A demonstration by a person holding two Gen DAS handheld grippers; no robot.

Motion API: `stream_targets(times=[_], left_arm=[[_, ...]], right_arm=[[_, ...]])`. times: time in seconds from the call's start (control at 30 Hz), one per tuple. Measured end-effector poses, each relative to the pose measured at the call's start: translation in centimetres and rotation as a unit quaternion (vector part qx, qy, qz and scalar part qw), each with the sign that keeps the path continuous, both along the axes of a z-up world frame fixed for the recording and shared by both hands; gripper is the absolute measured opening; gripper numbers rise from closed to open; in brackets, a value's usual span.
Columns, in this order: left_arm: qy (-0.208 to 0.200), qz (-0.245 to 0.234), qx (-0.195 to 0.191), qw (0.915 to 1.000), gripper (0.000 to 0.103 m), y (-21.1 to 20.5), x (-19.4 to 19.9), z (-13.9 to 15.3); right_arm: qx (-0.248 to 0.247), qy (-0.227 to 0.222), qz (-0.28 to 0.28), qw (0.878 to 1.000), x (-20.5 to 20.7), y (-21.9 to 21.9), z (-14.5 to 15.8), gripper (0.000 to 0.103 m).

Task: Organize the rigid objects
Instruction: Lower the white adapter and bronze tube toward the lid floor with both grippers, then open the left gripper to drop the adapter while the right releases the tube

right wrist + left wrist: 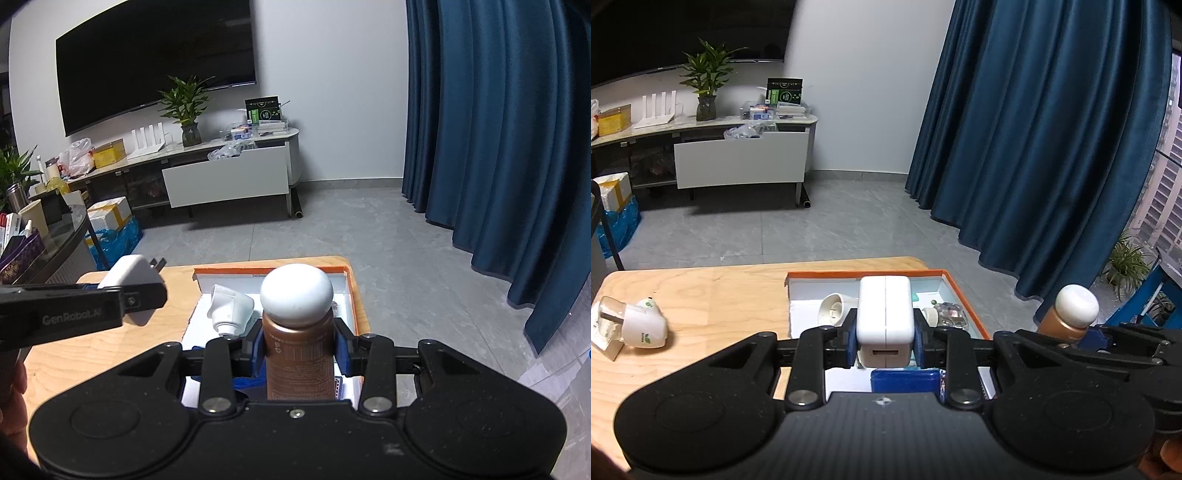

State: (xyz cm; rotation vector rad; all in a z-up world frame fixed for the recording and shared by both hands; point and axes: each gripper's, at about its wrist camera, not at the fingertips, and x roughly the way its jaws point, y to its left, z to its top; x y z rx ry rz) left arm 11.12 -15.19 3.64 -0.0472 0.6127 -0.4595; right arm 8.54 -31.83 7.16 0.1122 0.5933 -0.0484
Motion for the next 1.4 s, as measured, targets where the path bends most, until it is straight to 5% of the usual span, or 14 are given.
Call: stream_targets(times=[0.6,0.93,1.0,1.4], left_arm=[[-0.002,-0.025,0.000,0.9997,0.028,-1.3,1.6,0.5],[0.021,0.002,-0.015,0.9997,0.028,0.7,2.8,0.1],[0.024,0.008,-0.018,0.9995,0.028,1.2,2.8,0.2],[0.044,0.040,-0.021,0.9980,0.029,3.5,2.2,-0.4]], right_arm=[[-0.013,0.022,-0.001,1.000,1.5,0.2,-0.2,0.046],[-0.019,0.050,-0.004,0.999,4.1,0.8,-2.0,0.047],[-0.018,0.045,-0.002,0.999,4.4,1.1,-1.8,0.062],[-0.024,0.004,0.004,1.000,3.2,2.8,-0.7,0.073]])
